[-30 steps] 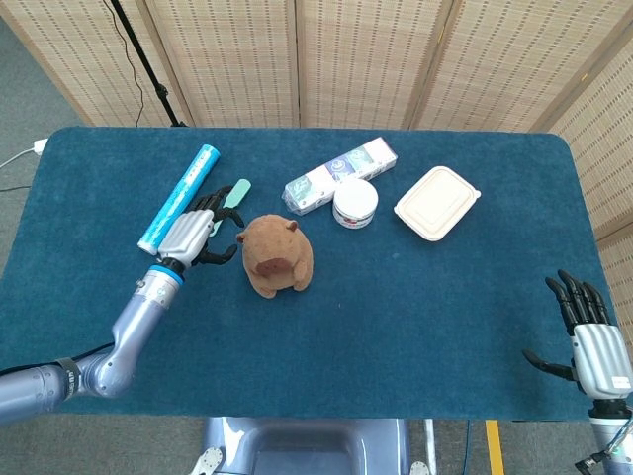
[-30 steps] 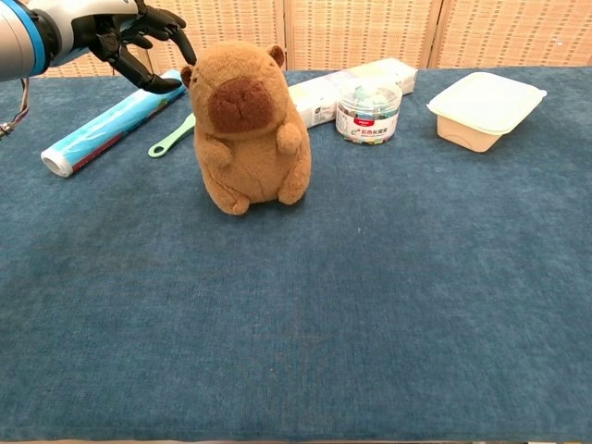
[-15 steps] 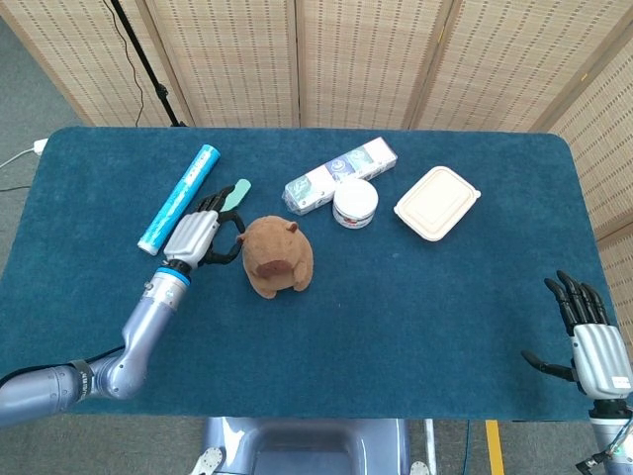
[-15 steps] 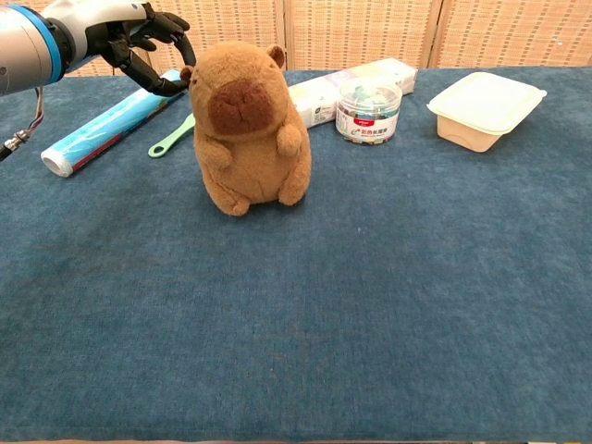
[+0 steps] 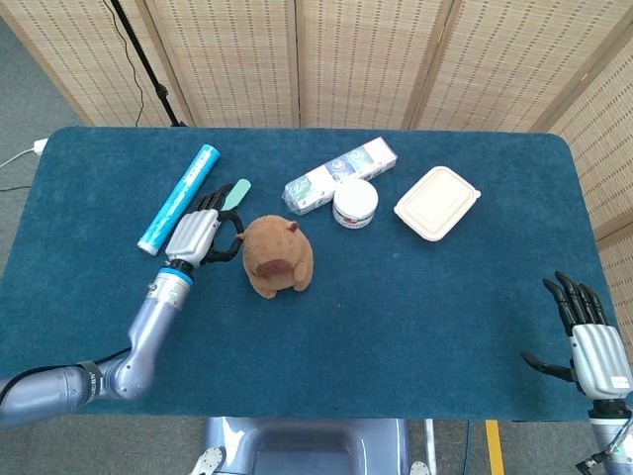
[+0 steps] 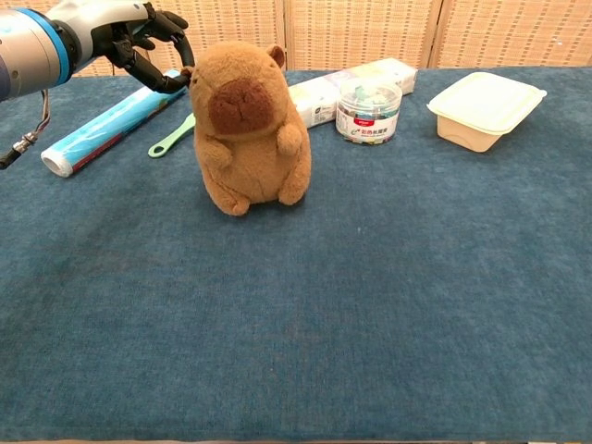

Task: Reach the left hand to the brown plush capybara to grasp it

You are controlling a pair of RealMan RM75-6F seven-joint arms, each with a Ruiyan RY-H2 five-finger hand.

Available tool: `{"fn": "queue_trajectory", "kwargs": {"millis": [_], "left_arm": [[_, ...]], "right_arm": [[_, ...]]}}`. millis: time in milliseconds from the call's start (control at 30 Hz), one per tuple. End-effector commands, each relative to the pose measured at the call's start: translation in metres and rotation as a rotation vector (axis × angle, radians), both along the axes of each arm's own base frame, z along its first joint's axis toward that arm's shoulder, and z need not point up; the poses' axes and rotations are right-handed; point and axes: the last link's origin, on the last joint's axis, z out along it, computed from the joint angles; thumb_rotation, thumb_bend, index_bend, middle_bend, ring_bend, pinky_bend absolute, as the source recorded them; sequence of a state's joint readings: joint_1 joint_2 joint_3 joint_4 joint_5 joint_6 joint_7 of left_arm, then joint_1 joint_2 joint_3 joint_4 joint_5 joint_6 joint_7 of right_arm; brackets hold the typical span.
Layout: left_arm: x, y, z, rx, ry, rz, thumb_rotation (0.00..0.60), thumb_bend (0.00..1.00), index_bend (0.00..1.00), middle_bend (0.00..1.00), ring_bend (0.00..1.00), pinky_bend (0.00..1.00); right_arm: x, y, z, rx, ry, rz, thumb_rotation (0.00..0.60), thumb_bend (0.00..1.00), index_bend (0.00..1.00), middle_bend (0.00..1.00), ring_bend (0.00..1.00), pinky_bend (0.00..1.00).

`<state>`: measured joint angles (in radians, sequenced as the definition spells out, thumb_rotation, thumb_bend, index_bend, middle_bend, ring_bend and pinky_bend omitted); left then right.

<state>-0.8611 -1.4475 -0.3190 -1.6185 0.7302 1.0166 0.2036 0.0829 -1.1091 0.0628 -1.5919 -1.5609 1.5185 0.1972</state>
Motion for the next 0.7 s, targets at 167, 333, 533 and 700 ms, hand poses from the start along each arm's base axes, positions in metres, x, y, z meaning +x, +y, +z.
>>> {"fn": "queue_trajectory", "kwargs": {"millis": [167, 333, 533, 700], "left_arm": [[0.0017, 0.0013, -0.0016, 0.009, 0.004, 0.001, 0.6, 0.51, 0.58, 0.0, 0.0, 0.0], [0.002, 0.0007, -0.0005, 0.015, 0.005, 0.0, 0.6, 0.51, 0.6, 0.0, 0.0, 0.0], [0.001, 0.0003, -0.0002, 0.013, 0.003, 0.008, 0.6, 0.51, 0.6, 0.0, 0.0, 0.0], [0.0008, 0.0002, 0.001, 0.014, 0.005, 0.015, 0.6, 0.51, 0.6, 0.0, 0.0, 0.0]], "right_arm": [[0.0004, 0.0002, 0.0, 0.002, -0.001, 0.001, 0.6, 0.0, 0.0, 0.0, 0.0, 0.0], [0.0004, 0.0003, 0.0001, 0.003, -0.002, 0.002, 0.6, 0.0, 0.0, 0.0, 0.0, 0.0], [0.0013, 0.0007, 0.0, 0.004, -0.007, 0.003, 0.6, 0.0, 0.0, 0.0, 0.0, 0.0], [0.0045, 0.002, 0.0018, 0.0, -0.021, 0.011, 0.6, 0.0, 0.0, 0.0, 0.0, 0.0]]}}
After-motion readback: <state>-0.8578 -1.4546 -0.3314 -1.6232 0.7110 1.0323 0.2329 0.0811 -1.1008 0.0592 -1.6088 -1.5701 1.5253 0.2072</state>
